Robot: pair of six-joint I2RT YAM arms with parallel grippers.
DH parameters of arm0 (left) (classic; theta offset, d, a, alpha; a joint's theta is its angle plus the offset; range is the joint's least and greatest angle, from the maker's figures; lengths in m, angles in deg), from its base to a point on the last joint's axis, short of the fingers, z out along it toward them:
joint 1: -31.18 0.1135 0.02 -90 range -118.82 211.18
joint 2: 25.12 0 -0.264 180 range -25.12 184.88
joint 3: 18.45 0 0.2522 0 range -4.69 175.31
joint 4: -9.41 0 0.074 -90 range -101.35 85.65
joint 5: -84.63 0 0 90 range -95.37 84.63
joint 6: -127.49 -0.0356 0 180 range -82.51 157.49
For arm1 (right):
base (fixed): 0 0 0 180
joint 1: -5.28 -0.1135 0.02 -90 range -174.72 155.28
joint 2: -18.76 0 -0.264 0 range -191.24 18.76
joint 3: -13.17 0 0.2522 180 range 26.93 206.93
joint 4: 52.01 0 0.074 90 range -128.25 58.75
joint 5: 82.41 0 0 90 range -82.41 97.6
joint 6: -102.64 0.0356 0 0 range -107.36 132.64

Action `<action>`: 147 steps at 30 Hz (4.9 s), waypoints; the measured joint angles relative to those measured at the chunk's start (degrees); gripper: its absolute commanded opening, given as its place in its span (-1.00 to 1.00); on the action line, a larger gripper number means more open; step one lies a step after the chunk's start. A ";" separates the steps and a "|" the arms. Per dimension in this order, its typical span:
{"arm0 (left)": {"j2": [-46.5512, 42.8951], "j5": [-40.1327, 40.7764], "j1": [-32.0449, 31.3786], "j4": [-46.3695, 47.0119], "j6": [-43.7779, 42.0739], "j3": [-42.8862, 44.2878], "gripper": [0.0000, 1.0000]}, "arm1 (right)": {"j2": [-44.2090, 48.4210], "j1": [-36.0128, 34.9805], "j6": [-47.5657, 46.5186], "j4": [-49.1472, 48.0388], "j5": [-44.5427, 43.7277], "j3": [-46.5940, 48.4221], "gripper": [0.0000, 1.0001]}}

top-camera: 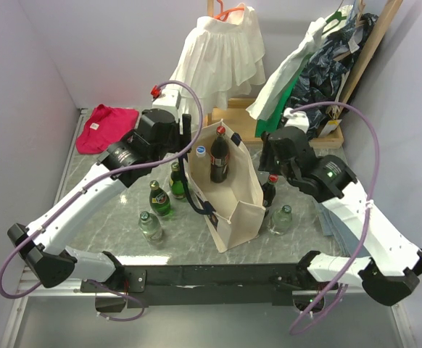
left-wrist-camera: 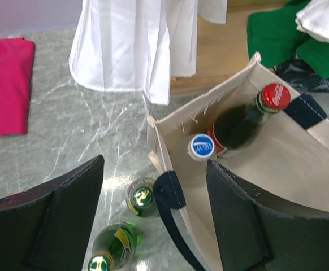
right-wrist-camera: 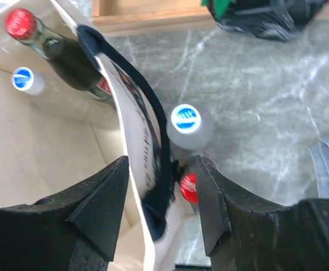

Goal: Place the beverage into the canvas bag
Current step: Pick up the drink from the center of the board.

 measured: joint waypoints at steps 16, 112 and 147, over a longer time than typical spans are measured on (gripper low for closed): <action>-1.01 3.74 0.00 -2.58 7.10 -0.11 0.99 | 4.92 1.27 1.46 10.75 -0.70 -2.56 0.19; -4.17 -0.07 0.00 -1.07 8.63 -9.03 0.93 | 6.16 5.20 -2.84 0.61 4.02 -12.41 -1.00; -4.11 -6.10 0.00 -5.99 8.61 -8.13 0.93 | 5.03 5.29 -2.58 14.56 -1.11 8.13 -1.00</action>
